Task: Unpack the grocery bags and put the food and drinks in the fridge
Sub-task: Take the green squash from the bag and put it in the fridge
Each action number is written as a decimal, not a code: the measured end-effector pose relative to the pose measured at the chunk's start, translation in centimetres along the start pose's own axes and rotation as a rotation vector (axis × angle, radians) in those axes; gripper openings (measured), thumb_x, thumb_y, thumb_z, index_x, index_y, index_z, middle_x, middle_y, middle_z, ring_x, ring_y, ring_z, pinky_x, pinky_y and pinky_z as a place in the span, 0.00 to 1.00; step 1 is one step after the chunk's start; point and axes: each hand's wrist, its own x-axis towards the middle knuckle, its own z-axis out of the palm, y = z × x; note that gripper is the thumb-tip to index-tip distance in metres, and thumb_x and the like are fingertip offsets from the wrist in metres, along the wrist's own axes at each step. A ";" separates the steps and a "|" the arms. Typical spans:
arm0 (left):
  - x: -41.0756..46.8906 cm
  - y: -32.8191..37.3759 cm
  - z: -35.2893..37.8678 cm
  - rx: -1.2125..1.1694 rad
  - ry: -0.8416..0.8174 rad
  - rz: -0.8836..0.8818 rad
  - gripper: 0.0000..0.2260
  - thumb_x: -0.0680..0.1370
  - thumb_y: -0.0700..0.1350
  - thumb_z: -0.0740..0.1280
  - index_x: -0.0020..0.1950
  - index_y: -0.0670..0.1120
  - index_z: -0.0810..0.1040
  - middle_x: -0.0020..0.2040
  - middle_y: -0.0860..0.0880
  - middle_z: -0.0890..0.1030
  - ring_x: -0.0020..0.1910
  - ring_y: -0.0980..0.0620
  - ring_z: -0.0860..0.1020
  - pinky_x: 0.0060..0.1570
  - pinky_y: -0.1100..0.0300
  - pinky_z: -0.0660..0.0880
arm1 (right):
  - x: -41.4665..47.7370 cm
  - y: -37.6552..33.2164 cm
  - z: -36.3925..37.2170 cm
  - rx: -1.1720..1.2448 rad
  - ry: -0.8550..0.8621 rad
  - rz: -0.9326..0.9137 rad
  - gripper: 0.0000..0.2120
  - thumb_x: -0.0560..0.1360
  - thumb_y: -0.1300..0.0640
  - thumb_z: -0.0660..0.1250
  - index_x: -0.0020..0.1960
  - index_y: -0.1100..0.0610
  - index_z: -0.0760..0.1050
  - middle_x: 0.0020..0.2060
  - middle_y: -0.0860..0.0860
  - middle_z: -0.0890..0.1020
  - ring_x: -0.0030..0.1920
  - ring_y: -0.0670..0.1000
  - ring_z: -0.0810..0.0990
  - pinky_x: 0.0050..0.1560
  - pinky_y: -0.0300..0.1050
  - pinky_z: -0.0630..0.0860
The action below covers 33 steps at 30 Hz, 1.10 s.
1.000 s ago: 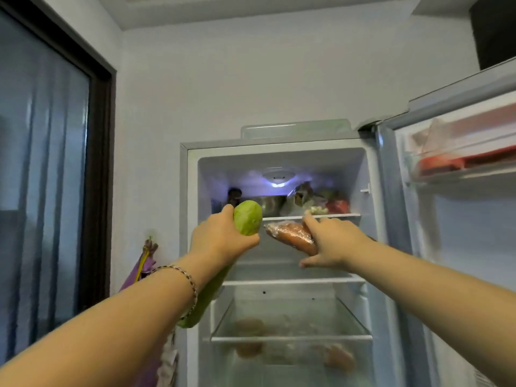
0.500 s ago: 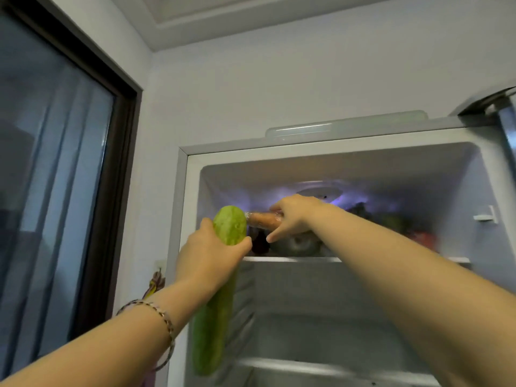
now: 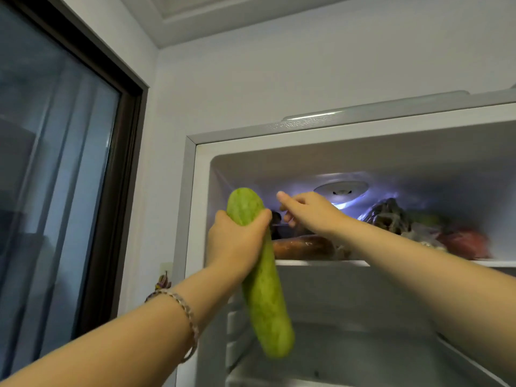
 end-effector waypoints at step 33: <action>3.6 -4.2 4.5 0.643 -0.367 0.154 0.28 0.66 0.70 0.66 0.61 0.57 0.76 0.62 0.51 0.75 0.62 0.46 0.71 0.59 0.51 0.73 | 4.4 2.9 -1.7 -0.880 -0.246 -0.093 0.24 0.73 0.44 0.67 0.68 0.45 0.69 0.62 0.48 0.74 0.59 0.51 0.73 0.53 0.43 0.70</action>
